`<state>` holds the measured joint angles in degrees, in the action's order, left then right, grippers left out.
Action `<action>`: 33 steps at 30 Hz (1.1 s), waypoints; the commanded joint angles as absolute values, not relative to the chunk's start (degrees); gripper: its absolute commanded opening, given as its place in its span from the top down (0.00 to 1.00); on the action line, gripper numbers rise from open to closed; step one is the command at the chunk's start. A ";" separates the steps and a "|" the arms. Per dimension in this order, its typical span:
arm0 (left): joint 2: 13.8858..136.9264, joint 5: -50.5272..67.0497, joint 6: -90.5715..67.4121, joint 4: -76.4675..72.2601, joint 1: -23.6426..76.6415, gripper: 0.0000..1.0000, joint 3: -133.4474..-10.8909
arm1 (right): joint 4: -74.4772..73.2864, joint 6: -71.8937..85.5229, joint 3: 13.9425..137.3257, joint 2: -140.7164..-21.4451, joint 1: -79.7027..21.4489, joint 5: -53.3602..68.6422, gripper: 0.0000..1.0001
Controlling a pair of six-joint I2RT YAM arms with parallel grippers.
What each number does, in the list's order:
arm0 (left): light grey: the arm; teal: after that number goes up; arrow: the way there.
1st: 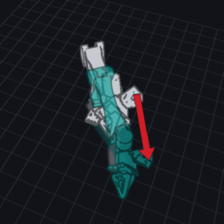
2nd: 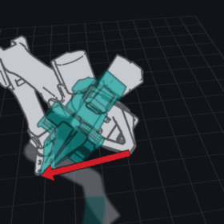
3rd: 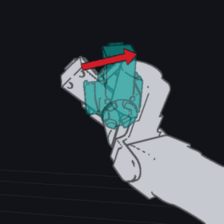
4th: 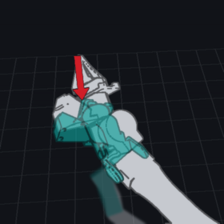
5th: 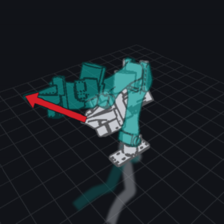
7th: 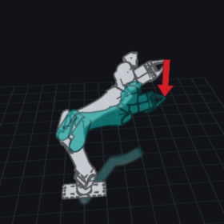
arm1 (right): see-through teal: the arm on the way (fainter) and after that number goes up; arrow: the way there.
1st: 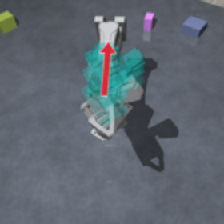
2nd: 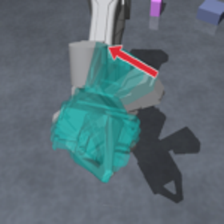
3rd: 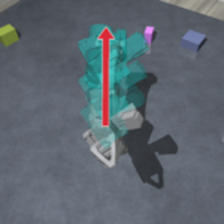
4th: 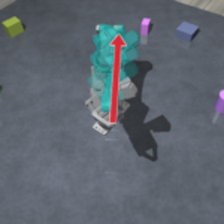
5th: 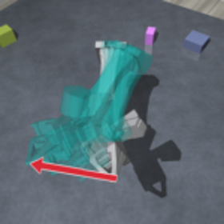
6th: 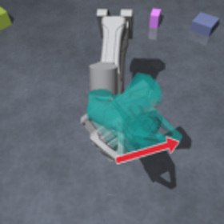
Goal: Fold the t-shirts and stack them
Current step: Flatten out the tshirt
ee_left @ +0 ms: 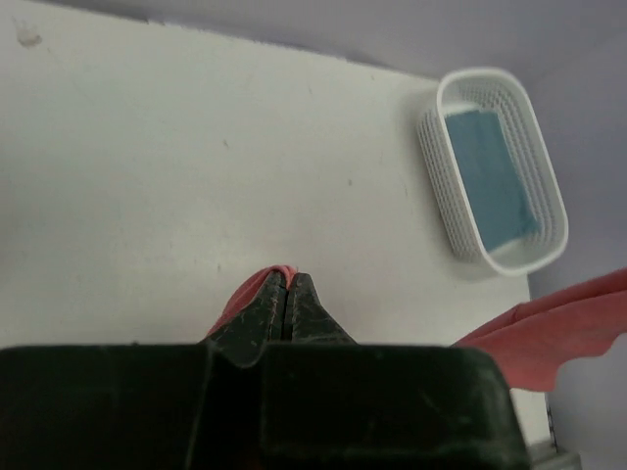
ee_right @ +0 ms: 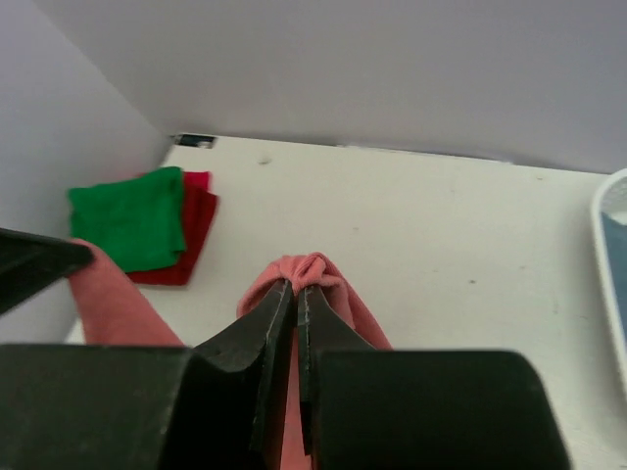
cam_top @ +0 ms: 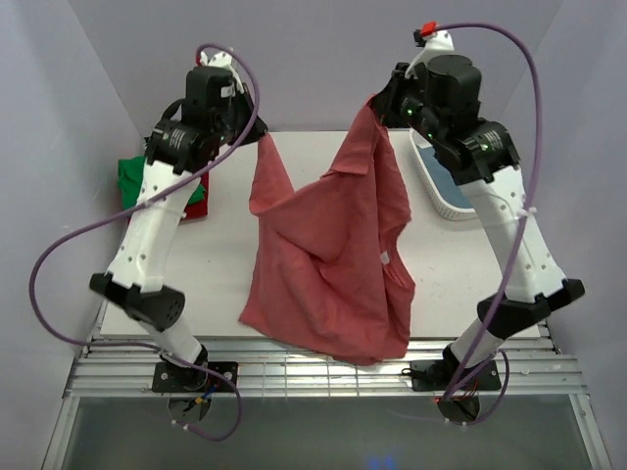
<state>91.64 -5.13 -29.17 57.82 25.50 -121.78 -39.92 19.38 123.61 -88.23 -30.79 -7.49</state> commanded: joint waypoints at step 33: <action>65.48 7.30 -18.99 8.69 15.73 1.00 -39.65 | -15.10 8.61 58.37 -65.31 -15.56 -0.62 0.92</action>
<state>70.04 4.62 -19.35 6.24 15.94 -41.28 -14.94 6.09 57.69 -71.77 -15.73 -1.48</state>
